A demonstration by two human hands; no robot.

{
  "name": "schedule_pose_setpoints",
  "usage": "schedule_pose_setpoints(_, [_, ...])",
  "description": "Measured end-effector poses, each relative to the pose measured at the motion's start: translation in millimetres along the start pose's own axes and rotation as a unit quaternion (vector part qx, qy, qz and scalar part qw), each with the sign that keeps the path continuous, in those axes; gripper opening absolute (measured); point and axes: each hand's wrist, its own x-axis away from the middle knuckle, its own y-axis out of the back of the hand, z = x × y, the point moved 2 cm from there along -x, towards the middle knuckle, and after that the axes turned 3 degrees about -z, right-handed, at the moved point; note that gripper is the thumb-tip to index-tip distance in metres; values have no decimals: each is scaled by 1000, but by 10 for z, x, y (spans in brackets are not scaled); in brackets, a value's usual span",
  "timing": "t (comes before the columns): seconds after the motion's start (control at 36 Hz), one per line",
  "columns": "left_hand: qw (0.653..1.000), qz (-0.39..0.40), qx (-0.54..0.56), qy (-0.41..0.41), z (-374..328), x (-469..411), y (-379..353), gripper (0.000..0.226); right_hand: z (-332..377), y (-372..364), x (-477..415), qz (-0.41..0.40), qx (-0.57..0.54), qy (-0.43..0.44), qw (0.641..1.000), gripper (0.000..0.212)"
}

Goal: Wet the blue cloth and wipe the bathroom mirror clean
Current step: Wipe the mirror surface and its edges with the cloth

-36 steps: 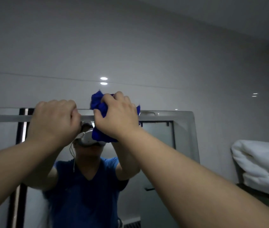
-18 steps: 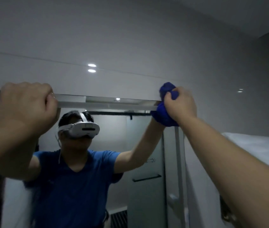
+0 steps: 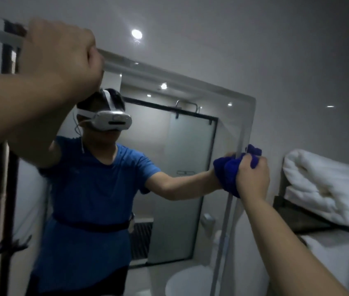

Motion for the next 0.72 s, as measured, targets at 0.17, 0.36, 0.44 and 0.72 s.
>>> schedule_pose_setpoints(0.17, [1000, -2, 6, 17, -45, -9, -3, 39, -435, 113, 391, 22, 23, -43, 999, 26])
schedule_pose_setpoints(0.36, [999, 25, 28, 31, -20, -20, 15, 34, 500, -173, 406, -91, -91, 51, 990, 43])
schedule_pose_setpoints(0.44, [999, 31, 32, 30, 5, -17, 7, 32, 1199, -508, 578, -70, -102, 181, 976, 33])
schedule_pose_setpoints(0.72, [999, 37, 27, 21, 63, -9, -73, 28, 1588, -1073, 1651, 12, -86, 449, 889, 51])
